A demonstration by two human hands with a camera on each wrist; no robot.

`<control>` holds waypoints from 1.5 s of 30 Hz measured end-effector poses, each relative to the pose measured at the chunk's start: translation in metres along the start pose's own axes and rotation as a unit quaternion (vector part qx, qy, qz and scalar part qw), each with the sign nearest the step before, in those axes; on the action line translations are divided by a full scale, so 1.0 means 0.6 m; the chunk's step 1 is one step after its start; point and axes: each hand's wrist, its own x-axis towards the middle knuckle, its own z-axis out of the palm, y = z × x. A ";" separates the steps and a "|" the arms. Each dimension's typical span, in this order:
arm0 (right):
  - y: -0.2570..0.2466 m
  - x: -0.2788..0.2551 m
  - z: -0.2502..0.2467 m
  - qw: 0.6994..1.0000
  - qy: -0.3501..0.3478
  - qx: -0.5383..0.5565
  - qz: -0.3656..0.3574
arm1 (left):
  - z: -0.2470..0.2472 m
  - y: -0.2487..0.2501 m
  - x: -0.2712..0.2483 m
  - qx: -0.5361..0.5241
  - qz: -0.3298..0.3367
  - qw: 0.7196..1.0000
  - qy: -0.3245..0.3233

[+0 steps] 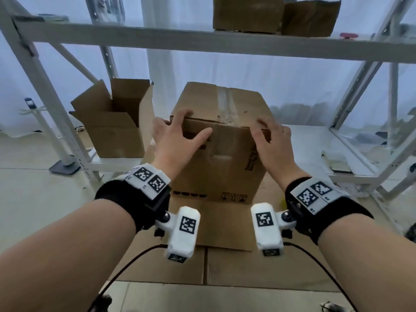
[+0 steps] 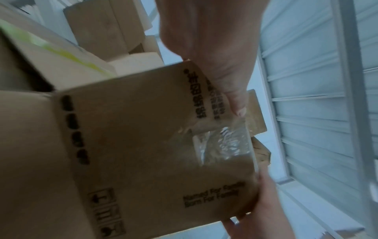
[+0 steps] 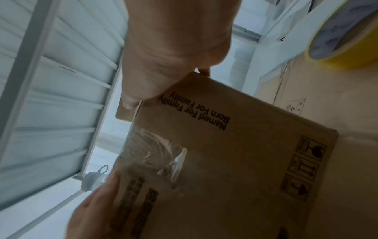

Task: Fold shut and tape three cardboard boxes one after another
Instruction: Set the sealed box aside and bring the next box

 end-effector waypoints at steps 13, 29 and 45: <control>-0.024 0.003 0.041 0.928 -0.063 -0.264 -0.256 | 0.013 0.012 0.008 0.246 0.231 0.940 -0.047; 0.041 -0.005 0.094 0.846 0.015 -0.428 -0.318 | 0.025 -0.010 0.003 0.233 0.242 0.941 -0.030; -0.003 0.004 0.050 0.938 0.040 -0.250 -0.238 | -0.008 -0.009 0.062 -0.071 -0.036 0.996 -0.030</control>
